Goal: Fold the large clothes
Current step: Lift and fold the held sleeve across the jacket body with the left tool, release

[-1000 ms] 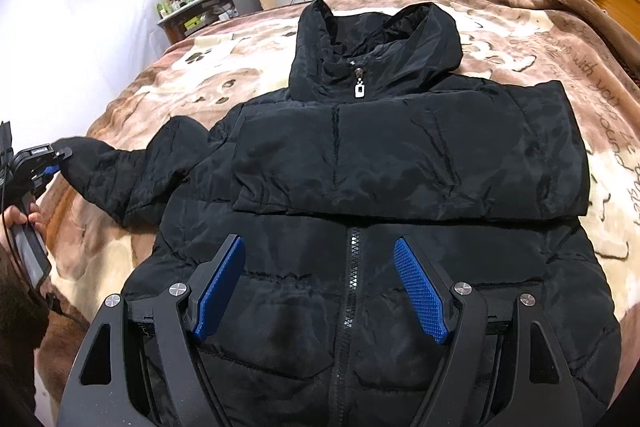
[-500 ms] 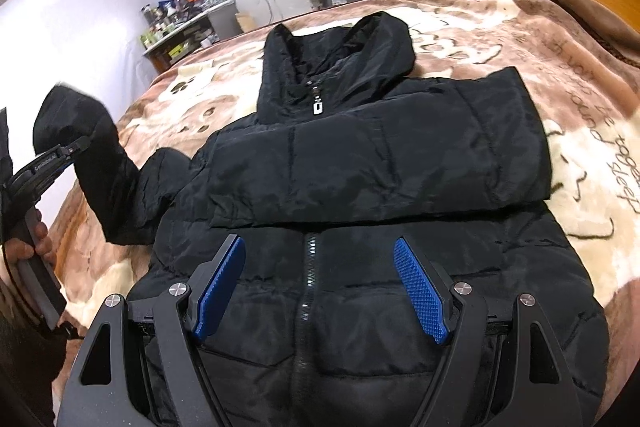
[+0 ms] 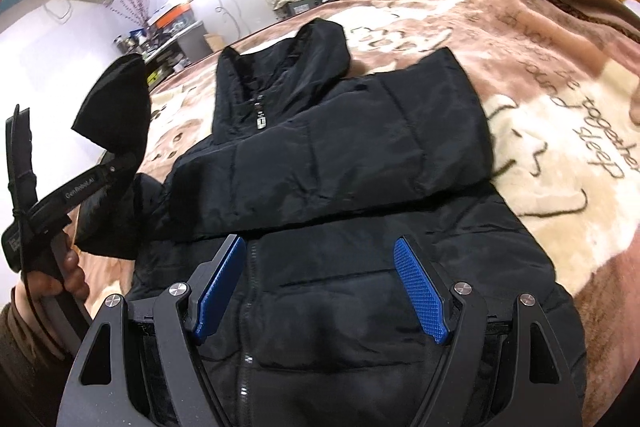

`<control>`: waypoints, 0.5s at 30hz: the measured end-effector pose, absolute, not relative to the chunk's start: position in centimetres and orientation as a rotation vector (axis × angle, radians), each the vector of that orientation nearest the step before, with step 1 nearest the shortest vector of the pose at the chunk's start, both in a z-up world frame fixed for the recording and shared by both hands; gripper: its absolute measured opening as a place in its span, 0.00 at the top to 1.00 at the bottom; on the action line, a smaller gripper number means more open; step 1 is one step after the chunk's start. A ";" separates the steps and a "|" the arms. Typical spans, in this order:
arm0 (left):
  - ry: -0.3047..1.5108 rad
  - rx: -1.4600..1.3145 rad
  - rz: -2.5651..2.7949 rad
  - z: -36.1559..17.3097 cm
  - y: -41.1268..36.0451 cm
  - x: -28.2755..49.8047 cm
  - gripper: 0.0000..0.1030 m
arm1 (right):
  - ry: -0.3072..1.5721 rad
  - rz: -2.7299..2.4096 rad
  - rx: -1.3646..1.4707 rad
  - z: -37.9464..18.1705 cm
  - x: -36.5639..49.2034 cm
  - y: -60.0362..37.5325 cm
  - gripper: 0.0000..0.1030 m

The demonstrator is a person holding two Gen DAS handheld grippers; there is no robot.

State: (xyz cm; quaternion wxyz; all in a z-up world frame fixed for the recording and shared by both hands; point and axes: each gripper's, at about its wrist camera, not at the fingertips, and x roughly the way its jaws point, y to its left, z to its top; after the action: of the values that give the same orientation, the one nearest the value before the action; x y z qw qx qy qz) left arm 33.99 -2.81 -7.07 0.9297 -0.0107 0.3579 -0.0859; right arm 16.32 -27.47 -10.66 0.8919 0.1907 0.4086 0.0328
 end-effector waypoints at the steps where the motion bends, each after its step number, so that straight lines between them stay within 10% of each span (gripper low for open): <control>1: 0.742 -0.012 -0.179 -7.5 -3.3 34.2 0.86 | 0.851 0.067 0.401 -10.8 16.3 -27.7 0.25; 9: 0.856 0.003 -0.221 -11.2 -6.1 35.1 0.86 | 0.861 0.054 0.421 -11.4 16.4 -29.2 0.25; 15: 0.867 -0.042 -0.324 -11.8 -6.2 34.7 0.48 | 0.867 0.038 0.426 -11.8 16.2 -29.8 0.25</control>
State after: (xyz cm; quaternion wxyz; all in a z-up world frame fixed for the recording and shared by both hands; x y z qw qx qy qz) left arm 34.67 -6.23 -11.77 0.8946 -0.0201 0.4181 -0.1564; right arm 16.21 -29.75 -11.75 0.8855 0.2046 0.4167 0.0184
